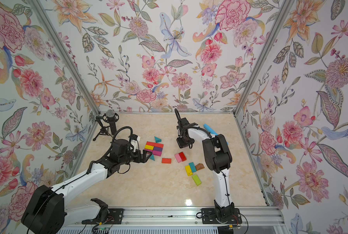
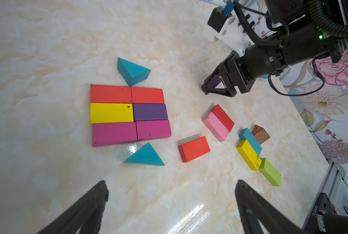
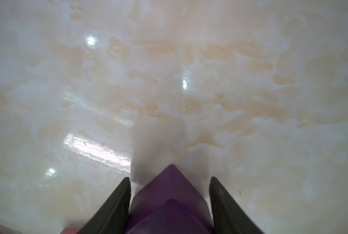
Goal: Assemble a piece of candy with building blocks
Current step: Move the building block to the center of the board, then move the building blocks to the center of the board.
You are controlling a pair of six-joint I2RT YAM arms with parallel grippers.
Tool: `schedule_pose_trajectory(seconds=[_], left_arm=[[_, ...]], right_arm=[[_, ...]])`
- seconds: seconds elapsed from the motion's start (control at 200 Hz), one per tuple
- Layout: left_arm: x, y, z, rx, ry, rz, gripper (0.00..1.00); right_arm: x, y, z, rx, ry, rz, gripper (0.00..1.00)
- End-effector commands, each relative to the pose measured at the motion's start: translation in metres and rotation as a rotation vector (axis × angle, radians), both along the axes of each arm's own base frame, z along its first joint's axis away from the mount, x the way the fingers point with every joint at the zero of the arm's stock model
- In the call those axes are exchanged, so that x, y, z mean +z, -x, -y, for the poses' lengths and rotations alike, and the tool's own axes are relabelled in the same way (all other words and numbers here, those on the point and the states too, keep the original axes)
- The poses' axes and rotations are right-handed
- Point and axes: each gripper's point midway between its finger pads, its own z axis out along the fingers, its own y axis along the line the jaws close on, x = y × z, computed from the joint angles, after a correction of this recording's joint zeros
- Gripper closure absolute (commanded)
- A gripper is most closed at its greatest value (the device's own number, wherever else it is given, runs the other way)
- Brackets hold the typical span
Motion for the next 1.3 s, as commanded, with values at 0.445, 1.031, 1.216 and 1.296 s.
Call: schedule_pose_trajectory(seconds=[0.445, 1.031, 1.216, 1.296], left_arm=[[0.021, -0.007, 0.031, -0.051, 0.041, 0.055, 0.01], [0.012, 0.016, 0.023, -0.062, 0.045, 0.031, 0.01], [0.009, 0.016, 0.023, -0.059, 0.041, 0.03, 0.01], [0.009, 0.015, 0.023, -0.056, 0.039, 0.03, 0.01]], right_arm=[[0.039, 0.015, 0.043, -0.109, 0.003, 0.058, 0.12], [0.025, 0.1, -0.021, -0.001, -0.043, 0.014, 0.04], [0.005, 0.097, -0.025, 0.027, -0.001, -0.024, 0.04], [-0.004, 0.097, -0.026, 0.04, 0.021, -0.041, 0.06]])
